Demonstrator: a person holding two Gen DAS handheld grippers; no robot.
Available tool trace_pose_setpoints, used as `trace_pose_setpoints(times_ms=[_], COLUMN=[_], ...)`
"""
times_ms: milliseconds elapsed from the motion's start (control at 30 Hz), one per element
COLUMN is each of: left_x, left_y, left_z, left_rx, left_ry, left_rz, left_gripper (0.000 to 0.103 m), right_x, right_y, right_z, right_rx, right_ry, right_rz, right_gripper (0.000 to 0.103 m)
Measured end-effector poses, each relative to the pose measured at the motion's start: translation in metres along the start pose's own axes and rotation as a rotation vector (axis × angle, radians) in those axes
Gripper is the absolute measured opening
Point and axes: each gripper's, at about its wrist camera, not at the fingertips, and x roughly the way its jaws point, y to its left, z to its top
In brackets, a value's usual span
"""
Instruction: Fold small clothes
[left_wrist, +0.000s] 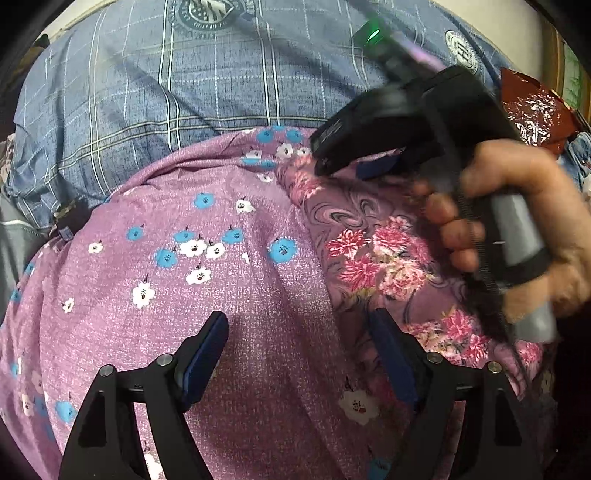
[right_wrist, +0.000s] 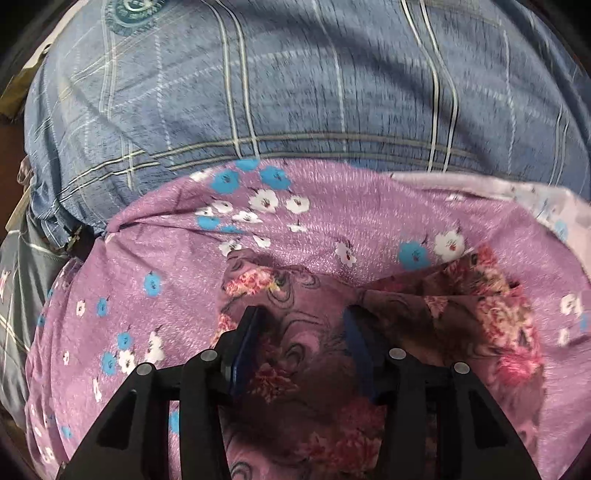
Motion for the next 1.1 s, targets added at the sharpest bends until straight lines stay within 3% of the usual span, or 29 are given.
trace_pose_setpoints(times_ms=[100,233,367,500,600,700,767,867,933,1000,1100], left_x=[0.005,0.012,0.008,0.002,-0.005,-0.02,-0.031,-0.028,-0.017,-0.016,-0.025], left_y=[0.004,0.014,0.01,0.003,-0.001,-0.006,-0.012,-0.025,-0.035,-0.039,-0.034], left_z=[0.005,0.01,0.009,0.01,0.013,0.016,0.014,0.005,-0.005,-0.009,-0.001], left_rx=[-0.042,-0.091,-0.069,-0.046,-0.043,-0.041,-0.024,0.052,0.124,0.149,0.127], left_ry=[0.033,0.071,0.049,0.043,0.038,-0.01,-0.043,-0.006,0.045,0.025,0.001], left_rz=[-0.022,-0.058,-0.032,0.001,-0.008,-0.022,-0.038,-0.04,-0.012,0.001,-0.013], left_gripper=[0.084,0.084,0.084,0.084,0.083,0.082,0.083,0.084,0.084,0.085,0.085], right_x=[-0.028,-0.085,-0.122,-0.126,-0.107,-0.113,-0.127,-0.143,-0.143,-0.134,-0.14], right_y=[-0.002,-0.012,-0.035,-0.051,-0.061,-0.051,-0.052,-0.055,-0.059,-0.072,-0.082], right_z=[-0.004,-0.025,-0.062,-0.102,-0.124,-0.13,-0.132,-0.143,-0.15,-0.158,-0.161], right_rx=[0.015,0.027,0.101,0.149,0.184,0.099,0.106,0.109,0.108,0.152,0.207], right_ry=[-0.035,-0.152,-0.193,-0.163,-0.1,-0.123,-0.168,-0.203,-0.178,-0.111,-0.104], right_rz=[0.007,-0.024,-0.06,-0.085,-0.075,-0.117,-0.071,-0.074,-0.086,-0.082,-0.03], right_gripper=[0.047,0.047,0.047,0.046,0.044,0.044,0.042,0.044,0.042,0.042,0.042])
